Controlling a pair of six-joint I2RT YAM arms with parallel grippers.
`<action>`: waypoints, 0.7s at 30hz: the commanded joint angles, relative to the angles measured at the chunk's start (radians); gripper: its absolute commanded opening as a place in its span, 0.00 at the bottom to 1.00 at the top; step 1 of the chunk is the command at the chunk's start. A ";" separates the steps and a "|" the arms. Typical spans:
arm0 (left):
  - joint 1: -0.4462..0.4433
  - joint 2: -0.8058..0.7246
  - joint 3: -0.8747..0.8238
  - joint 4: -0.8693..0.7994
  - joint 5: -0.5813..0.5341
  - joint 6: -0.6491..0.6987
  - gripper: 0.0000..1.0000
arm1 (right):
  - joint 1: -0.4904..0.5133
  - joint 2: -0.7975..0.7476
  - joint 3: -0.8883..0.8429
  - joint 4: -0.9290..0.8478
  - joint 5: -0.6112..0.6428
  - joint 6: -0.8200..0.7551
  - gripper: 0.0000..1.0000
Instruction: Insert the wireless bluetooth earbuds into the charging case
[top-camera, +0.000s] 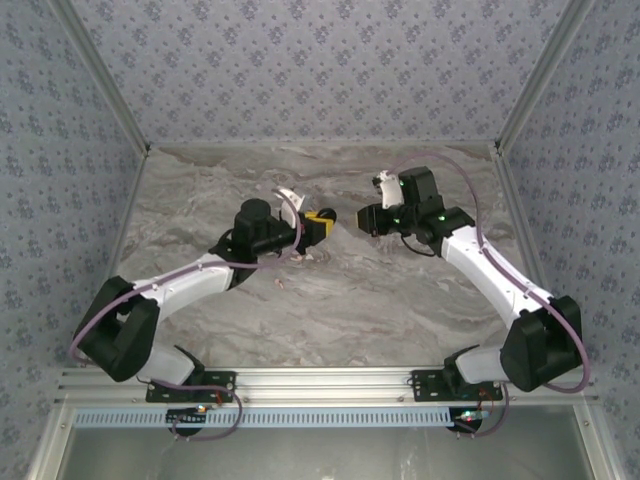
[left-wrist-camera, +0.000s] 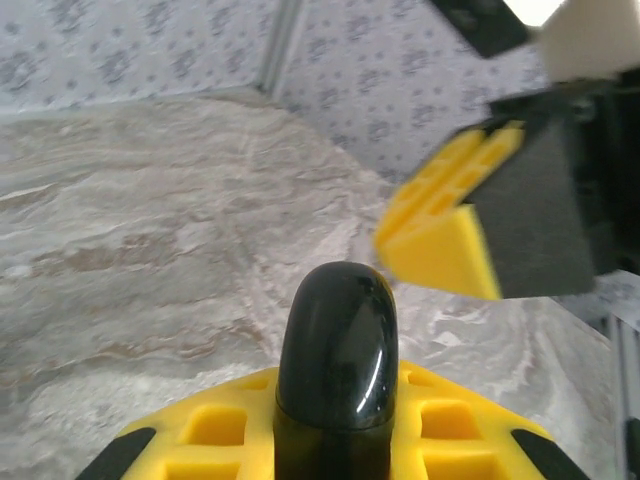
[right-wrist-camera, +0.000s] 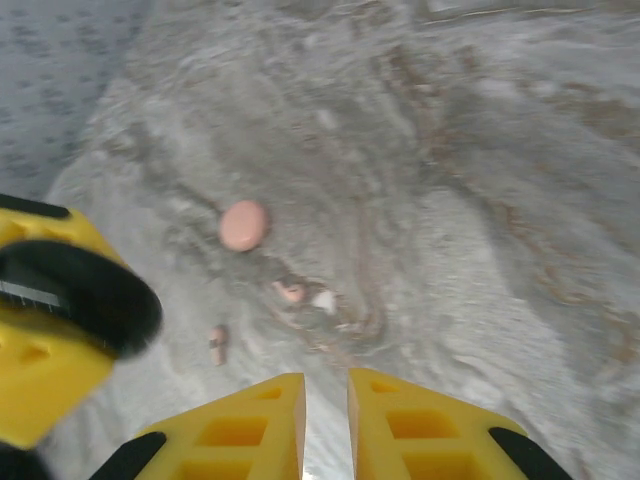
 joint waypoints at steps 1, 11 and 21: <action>0.011 0.047 0.092 -0.181 -0.094 -0.047 0.14 | -0.014 -0.044 -0.018 -0.052 0.173 0.024 0.21; 0.050 0.339 0.420 -0.552 -0.106 -0.128 0.17 | -0.020 -0.064 -0.059 -0.065 0.181 0.041 0.21; 0.090 0.607 0.673 -0.661 -0.067 -0.137 0.17 | -0.017 -0.080 -0.099 -0.064 0.188 0.049 0.22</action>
